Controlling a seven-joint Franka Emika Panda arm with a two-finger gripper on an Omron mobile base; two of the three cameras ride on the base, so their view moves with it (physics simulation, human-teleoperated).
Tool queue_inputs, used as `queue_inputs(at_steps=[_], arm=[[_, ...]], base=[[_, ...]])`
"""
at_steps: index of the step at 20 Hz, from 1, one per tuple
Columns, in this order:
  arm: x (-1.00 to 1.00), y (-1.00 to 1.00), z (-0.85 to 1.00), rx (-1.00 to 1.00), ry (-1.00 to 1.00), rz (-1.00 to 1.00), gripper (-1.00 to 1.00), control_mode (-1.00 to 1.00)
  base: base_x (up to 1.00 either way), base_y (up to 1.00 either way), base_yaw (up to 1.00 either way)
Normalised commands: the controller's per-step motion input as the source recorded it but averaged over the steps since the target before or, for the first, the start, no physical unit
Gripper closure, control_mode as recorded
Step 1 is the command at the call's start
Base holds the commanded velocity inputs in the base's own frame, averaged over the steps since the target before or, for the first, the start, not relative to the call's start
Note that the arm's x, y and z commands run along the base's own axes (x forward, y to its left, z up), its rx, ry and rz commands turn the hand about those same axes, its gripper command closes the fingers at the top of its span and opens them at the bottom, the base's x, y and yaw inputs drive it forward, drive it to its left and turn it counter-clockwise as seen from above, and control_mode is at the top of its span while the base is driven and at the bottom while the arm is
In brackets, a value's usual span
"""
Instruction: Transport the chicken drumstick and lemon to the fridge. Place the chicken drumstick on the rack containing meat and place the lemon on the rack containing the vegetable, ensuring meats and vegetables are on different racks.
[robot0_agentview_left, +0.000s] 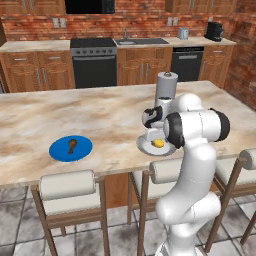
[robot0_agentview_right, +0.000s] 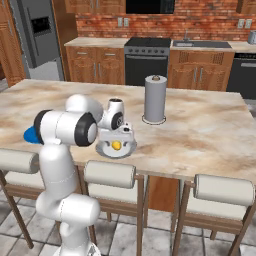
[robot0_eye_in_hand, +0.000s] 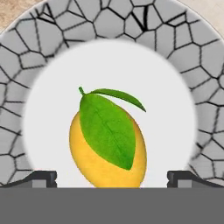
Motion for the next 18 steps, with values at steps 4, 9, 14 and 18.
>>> queue_inputs(at_steps=[4, 9, 14, 18], arm=[[-0.4, 0.0, 0.0, 0.0, 0.0, 0.0, -1.0, -1.0], [0.01, 0.0, -0.07, 0.0, 0.0, 0.0, -1.0, -1.0], [0.12, -0.01, -0.07, 0.0, 0.0, 0.0, -1.0, -1.0], [0.11, 0.0, -0.04, 0.0, 0.0, 0.0, -1.0, -1.0]], base=[[0.0, 0.0, 0.0], [0.0, 0.0, 0.0], [0.0, 0.0, 0.0], [0.0, 0.0, 0.0]])
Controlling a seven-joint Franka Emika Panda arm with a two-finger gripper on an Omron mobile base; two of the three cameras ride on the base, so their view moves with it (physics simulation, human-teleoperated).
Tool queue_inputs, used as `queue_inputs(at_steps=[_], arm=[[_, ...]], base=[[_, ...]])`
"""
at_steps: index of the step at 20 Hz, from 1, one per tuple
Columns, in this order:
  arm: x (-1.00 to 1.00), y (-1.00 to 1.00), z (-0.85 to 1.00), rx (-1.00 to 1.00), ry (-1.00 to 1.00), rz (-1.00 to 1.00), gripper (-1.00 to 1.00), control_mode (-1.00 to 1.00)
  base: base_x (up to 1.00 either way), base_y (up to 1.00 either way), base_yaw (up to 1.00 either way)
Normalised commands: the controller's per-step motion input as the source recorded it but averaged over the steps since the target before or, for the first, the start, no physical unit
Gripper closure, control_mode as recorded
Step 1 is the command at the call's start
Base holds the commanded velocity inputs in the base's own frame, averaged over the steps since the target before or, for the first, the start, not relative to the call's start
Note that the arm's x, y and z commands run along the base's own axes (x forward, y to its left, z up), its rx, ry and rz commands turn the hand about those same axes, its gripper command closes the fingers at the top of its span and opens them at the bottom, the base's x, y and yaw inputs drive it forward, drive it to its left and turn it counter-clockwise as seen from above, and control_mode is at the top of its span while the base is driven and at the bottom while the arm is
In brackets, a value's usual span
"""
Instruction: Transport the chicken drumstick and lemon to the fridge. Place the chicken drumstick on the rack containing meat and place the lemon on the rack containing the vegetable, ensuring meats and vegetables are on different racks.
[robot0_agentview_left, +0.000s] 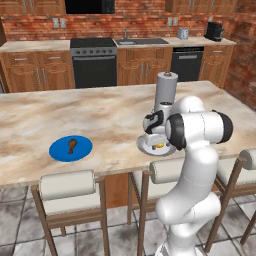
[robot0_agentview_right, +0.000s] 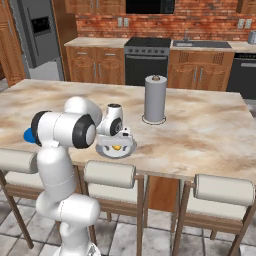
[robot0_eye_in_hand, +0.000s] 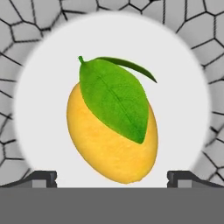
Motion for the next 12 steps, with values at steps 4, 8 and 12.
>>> queue_inputs(at_steps=[4, 8, 12], arm=[[0.02, 0.0, 0.0, 0.0, 0.0, 0.0, -1.0, -1.0], [0.11, 0.0, 0.0, 0.0, 0.0, 0.0, -1.0, -1.0], [0.23, 0.0, 0.0, 0.0, 0.0, 0.0, -1.0, -1.0]], base=[[0.0, 0.0, 0.0], [0.0, 0.0, 0.0], [0.0, 0.0, 0.0]])
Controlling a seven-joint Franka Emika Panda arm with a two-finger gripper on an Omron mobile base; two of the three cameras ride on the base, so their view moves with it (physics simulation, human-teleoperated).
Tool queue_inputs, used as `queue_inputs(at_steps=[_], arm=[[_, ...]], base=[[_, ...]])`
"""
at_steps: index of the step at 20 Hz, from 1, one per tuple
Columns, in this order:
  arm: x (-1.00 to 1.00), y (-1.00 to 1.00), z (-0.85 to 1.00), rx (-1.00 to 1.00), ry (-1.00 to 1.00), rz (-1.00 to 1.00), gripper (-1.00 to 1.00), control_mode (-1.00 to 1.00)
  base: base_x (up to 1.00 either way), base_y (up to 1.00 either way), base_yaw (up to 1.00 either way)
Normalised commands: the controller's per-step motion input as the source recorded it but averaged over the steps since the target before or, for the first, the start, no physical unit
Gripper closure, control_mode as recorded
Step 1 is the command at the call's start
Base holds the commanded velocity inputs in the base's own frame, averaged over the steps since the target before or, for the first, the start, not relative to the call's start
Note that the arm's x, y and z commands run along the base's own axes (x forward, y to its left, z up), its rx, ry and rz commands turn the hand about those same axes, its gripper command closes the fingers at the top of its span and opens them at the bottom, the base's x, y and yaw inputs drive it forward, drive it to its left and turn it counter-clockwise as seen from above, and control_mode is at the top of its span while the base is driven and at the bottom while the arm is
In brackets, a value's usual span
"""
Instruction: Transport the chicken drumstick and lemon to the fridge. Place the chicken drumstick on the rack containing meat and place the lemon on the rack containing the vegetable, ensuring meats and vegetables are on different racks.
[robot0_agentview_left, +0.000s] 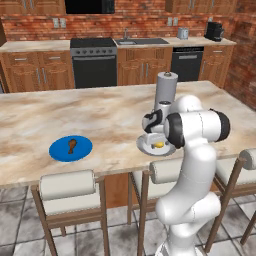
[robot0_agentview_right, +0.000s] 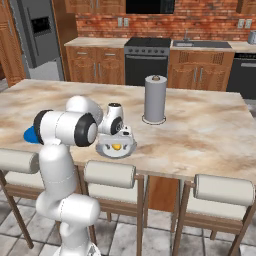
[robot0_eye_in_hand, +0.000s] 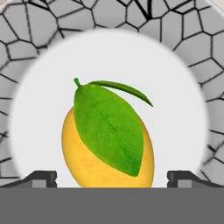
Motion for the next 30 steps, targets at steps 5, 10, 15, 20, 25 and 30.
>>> queue_inputs(at_steps=[5, 10, 15, 20, 25, 30], arm=[[0.19, 0.0, 0.0, 0.0, 0.0, 0.0, -1.0, -1.0], [0.05, 0.0, -0.02, 0.0, 0.0, 0.0, -1.0, -1.0], [0.0, 0.02, -0.11, 0.0, 0.0, 0.0, 1.0, -1.0], [-0.04, 0.0, -0.09, 0.0, 0.0, 0.0, 1.0, -1.0], [-0.15, 0.0, -0.09, 0.0, 0.0, 0.0, 1.0, -1.0], [-0.96, 0.0, 0.26, 0.04, -0.03, 0.0, 1.0, -1.0]], base=[[0.0, 0.0, 0.0], [0.0, 0.0, 0.0], [0.0, 0.0, 0.0], [0.0, 0.0, 0.0], [0.0, 0.0, 0.0], [0.0, 0.0, 0.0]])
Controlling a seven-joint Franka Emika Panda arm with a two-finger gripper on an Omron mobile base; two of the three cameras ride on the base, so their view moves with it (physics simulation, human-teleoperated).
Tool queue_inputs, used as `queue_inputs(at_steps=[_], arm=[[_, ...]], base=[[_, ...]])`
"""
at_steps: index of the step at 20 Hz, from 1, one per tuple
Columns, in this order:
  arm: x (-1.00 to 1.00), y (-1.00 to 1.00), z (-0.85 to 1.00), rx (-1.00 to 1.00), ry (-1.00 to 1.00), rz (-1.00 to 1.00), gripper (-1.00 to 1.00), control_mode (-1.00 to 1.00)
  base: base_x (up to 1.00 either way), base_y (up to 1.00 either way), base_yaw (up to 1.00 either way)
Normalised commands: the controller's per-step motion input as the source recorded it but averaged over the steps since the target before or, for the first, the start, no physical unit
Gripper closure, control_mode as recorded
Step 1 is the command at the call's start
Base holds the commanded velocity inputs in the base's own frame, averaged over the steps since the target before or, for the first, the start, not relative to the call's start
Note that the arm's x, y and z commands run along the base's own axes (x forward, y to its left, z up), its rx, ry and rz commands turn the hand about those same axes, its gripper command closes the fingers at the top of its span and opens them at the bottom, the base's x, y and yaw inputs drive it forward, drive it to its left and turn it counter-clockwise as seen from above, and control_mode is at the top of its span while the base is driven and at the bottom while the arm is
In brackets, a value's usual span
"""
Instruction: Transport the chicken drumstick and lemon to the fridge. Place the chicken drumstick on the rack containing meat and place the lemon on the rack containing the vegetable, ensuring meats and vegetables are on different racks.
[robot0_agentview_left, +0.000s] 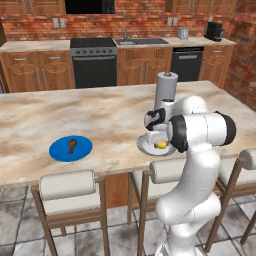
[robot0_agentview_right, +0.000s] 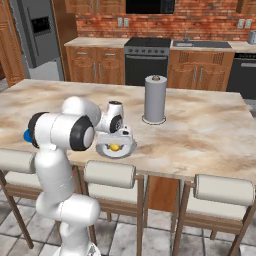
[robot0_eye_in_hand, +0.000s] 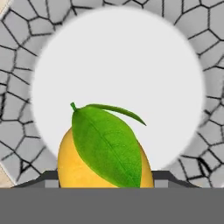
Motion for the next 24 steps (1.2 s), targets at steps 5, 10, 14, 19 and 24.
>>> queue_inputs(at_steps=[5, 10, 14, 19, 24], arm=[[-1.0, 0.01, 0.55, 0.04, 0.0, 0.0, 1.0, -1.0], [-0.98, 0.0, 1.0, 0.0, -0.03, 0.01, 1.0, -1.0], [-0.84, -0.01, 1.0, 0.01, 0.0, 0.1, 1.0, -1.0], [-0.98, 0.0, 0.93, 0.0, -0.01, 0.07, 1.0, -1.0], [-0.91, 0.1, 0.77, -0.01, -0.2, 0.02, 1.0, -1.0]], base=[[0.0, 0.0, 0.0], [0.0, 0.0, 0.0], [0.0, 0.0, 0.0], [0.0, 0.0, 0.0], [0.0, 0.0, 0.0]])
